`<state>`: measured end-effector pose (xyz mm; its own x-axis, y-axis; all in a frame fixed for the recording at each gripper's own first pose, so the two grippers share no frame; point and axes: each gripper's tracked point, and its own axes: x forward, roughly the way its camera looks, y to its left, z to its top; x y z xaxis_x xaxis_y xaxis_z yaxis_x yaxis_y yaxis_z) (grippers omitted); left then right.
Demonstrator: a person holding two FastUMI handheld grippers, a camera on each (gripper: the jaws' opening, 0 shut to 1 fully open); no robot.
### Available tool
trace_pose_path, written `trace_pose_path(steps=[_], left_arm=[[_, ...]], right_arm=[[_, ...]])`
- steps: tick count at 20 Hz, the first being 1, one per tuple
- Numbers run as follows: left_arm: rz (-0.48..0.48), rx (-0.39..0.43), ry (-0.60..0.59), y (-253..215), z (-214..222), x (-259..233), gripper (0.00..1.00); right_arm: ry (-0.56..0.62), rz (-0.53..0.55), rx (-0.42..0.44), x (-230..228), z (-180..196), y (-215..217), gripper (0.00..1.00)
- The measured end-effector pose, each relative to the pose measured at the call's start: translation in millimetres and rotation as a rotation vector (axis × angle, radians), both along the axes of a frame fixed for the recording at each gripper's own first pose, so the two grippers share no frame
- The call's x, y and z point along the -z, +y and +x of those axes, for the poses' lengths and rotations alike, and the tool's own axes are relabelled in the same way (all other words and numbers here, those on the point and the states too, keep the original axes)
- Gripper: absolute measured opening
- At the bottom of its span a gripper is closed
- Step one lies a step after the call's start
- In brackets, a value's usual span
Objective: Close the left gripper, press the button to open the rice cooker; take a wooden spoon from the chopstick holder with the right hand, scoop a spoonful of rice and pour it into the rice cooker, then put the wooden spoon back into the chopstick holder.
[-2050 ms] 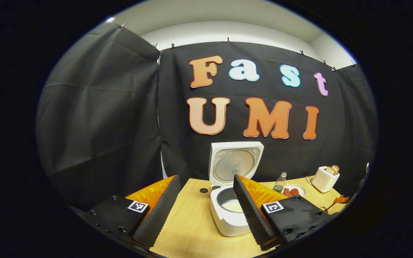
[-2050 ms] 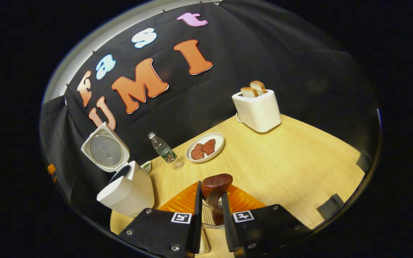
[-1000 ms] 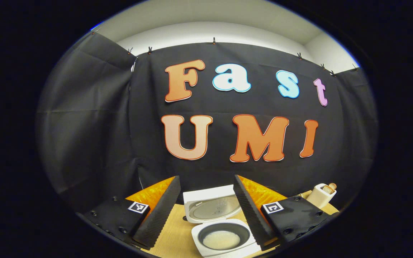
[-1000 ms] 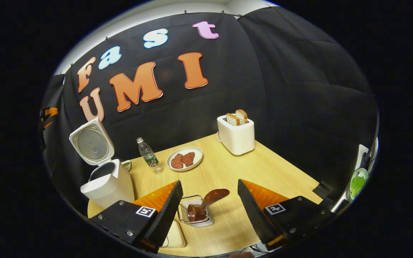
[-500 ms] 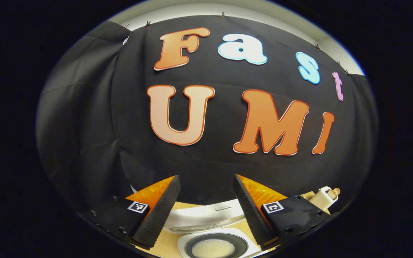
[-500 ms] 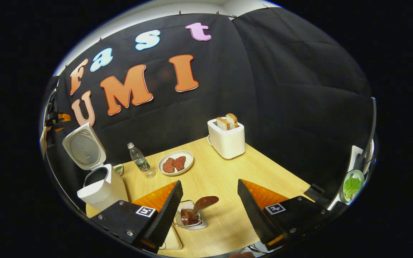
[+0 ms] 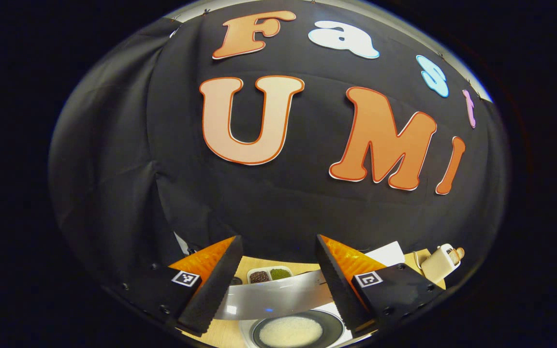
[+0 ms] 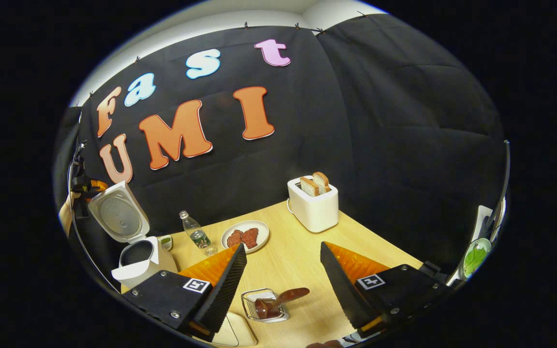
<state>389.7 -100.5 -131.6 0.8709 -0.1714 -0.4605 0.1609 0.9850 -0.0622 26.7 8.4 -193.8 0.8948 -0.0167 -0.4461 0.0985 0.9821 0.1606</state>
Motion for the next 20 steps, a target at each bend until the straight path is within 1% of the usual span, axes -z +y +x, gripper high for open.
trace_pose_path(steps=[3,5,7,11,15,18,20], left_arm=[[-0.005,0.026,-0.01,-4,-11,0,1.0],[-0.03,0.052,0.007,-7,-25,1,1.0],[-0.06,0.085,0.04,-11,-44,6,1.0],[-0.091,0.14,0.067,-18,-92,21,1.0],[-0.079,0.152,0.091,-26,-145,53,1.0],[-0.068,0.152,0.143,-33,-180,92,1.0],[-0.053,0.156,0.155,-36,-194,114,1.0]], right_arm=[[-0.015,0.001,-0.025,-8,1,10,0.95],[-0.023,-0.008,-0.044,-11,0,15,0.95],[-0.027,-0.02,-0.063,-14,0,19,0.95],[-0.034,0.006,-0.1,-18,0,27,0.95],[-0.038,0.013,-0.147,-18,-5,42,0.95],[-0.067,-0.008,-0.183,-32,-10,50,0.95],[-0.09,-0.016,-0.202,-44,-14,53,0.95]])
